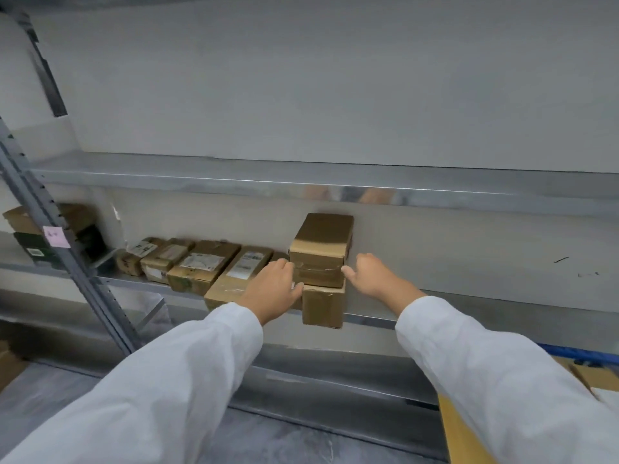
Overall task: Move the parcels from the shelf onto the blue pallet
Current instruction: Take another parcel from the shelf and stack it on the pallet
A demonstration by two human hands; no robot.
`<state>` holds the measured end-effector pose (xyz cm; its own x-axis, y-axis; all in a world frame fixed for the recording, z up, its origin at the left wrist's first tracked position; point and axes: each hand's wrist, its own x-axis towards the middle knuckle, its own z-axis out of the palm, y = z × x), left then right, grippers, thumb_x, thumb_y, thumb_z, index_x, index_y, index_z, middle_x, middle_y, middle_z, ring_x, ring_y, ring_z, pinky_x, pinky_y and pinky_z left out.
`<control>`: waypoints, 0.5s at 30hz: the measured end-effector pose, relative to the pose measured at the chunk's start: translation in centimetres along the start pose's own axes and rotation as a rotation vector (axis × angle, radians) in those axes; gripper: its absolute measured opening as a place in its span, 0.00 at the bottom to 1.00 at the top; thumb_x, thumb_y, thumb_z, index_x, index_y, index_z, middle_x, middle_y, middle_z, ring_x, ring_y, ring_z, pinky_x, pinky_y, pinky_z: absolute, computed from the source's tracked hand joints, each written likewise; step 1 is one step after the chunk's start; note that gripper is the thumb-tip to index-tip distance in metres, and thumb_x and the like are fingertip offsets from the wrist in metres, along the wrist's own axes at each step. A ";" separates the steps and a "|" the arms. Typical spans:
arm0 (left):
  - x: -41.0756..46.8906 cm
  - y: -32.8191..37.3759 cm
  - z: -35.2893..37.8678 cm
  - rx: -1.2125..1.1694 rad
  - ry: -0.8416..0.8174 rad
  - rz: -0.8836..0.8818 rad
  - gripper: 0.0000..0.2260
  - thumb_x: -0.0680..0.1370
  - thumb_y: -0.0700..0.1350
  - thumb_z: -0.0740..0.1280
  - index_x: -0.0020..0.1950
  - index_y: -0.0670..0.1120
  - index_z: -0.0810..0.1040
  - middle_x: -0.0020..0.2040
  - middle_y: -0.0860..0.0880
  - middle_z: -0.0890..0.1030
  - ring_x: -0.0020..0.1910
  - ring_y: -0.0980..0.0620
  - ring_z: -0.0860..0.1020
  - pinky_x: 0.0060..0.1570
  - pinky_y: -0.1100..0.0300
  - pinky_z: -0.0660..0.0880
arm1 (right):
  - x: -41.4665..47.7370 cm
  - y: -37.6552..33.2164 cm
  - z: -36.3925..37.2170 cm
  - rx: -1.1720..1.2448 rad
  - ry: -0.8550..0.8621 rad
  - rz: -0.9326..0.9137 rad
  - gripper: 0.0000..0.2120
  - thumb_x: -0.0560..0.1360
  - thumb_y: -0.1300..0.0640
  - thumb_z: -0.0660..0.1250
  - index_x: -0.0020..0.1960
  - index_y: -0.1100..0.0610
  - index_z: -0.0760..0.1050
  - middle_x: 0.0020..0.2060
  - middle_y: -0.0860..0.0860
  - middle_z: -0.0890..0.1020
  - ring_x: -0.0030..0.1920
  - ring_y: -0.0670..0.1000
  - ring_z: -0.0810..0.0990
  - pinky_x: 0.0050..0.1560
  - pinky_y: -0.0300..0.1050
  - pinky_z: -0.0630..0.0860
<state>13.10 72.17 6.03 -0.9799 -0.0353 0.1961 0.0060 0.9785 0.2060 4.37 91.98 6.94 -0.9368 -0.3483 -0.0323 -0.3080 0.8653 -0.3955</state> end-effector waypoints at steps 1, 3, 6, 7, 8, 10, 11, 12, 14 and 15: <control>0.7 -0.2 0.4 0.008 -0.013 0.012 0.20 0.82 0.54 0.59 0.70 0.44 0.69 0.66 0.47 0.74 0.64 0.50 0.72 0.63 0.56 0.69 | 0.6 0.4 0.0 0.007 0.002 0.010 0.21 0.82 0.48 0.56 0.60 0.66 0.72 0.59 0.63 0.76 0.58 0.61 0.75 0.55 0.48 0.70; 1.8 -0.7 1.0 0.007 -0.040 0.026 0.21 0.82 0.54 0.59 0.70 0.43 0.69 0.66 0.47 0.73 0.65 0.50 0.71 0.65 0.55 0.69 | 1.6 1.0 0.4 0.018 -0.004 0.040 0.21 0.82 0.48 0.54 0.60 0.66 0.72 0.58 0.63 0.76 0.59 0.62 0.74 0.55 0.48 0.70; 3.6 -2.0 1.5 0.001 -0.029 0.026 0.21 0.82 0.54 0.58 0.69 0.43 0.69 0.65 0.46 0.74 0.64 0.50 0.71 0.64 0.56 0.69 | 3.2 1.5 1.1 0.020 -0.002 0.074 0.22 0.82 0.46 0.53 0.53 0.64 0.74 0.55 0.63 0.78 0.53 0.61 0.76 0.52 0.47 0.70; 4.1 -2.4 1.6 -0.004 -0.022 0.017 0.20 0.82 0.54 0.58 0.68 0.43 0.70 0.64 0.46 0.74 0.62 0.50 0.72 0.63 0.56 0.70 | 3.6 1.4 1.3 0.027 0.001 0.080 0.21 0.82 0.46 0.53 0.49 0.62 0.74 0.54 0.63 0.78 0.50 0.60 0.76 0.50 0.47 0.69; 4.7 -2.9 1.6 -0.012 -0.018 0.004 0.20 0.82 0.54 0.58 0.68 0.42 0.70 0.62 0.46 0.74 0.61 0.49 0.72 0.62 0.56 0.70 | 4.2 1.3 1.4 0.032 0.005 0.084 0.21 0.82 0.45 0.53 0.47 0.61 0.72 0.52 0.62 0.79 0.46 0.58 0.74 0.47 0.45 0.68; 6.1 -3.9 1.7 -0.036 -0.023 -0.014 0.19 0.82 0.54 0.57 0.66 0.42 0.71 0.61 0.45 0.75 0.60 0.48 0.72 0.62 0.54 0.70 | 5.5 0.8 1.5 0.035 0.015 0.087 0.22 0.82 0.44 0.52 0.47 0.61 0.73 0.52 0.62 0.79 0.45 0.56 0.74 0.46 0.45 0.67; 6.8 -4.2 1.8 -0.056 -0.026 -0.018 0.19 0.82 0.54 0.57 0.65 0.42 0.71 0.60 0.45 0.75 0.60 0.47 0.72 0.62 0.53 0.70 | 6.1 0.6 1.5 0.040 0.016 0.093 0.23 0.82 0.44 0.52 0.50 0.63 0.74 0.52 0.61 0.79 0.47 0.57 0.75 0.46 0.44 0.67; 7.5 -4.5 1.8 -0.083 -0.025 -0.021 0.18 0.82 0.54 0.56 0.63 0.42 0.72 0.59 0.45 0.75 0.59 0.46 0.72 0.61 0.52 0.70 | 6.7 0.4 1.5 0.045 0.014 0.101 0.24 0.82 0.44 0.52 0.54 0.64 0.75 0.53 0.61 0.78 0.50 0.58 0.76 0.47 0.44 0.68; 9.1 -5.0 2.0 -0.152 -0.030 -0.025 0.18 0.83 0.54 0.56 0.60 0.41 0.73 0.56 0.44 0.75 0.58 0.45 0.72 0.60 0.52 0.70 | 8.0 0.0 1.7 0.043 -0.001 0.119 0.24 0.82 0.46 0.53 0.56 0.66 0.75 0.54 0.61 0.78 0.51 0.59 0.77 0.47 0.44 0.67; 9.9 -5.2 2.3 -0.178 -0.041 -0.020 0.19 0.83 0.55 0.56 0.61 0.40 0.73 0.57 0.43 0.75 0.59 0.44 0.72 0.60 0.52 0.70 | 8.7 -0.2 1.8 0.039 -0.004 0.131 0.23 0.82 0.48 0.54 0.55 0.66 0.76 0.54 0.62 0.79 0.50 0.59 0.77 0.46 0.43 0.68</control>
<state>2.91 67.16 4.70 -0.9876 -0.0423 0.1515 0.0182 0.9260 0.3770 -3.45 88.13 5.06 -0.9679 -0.2348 -0.0893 -0.1767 0.8889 -0.4227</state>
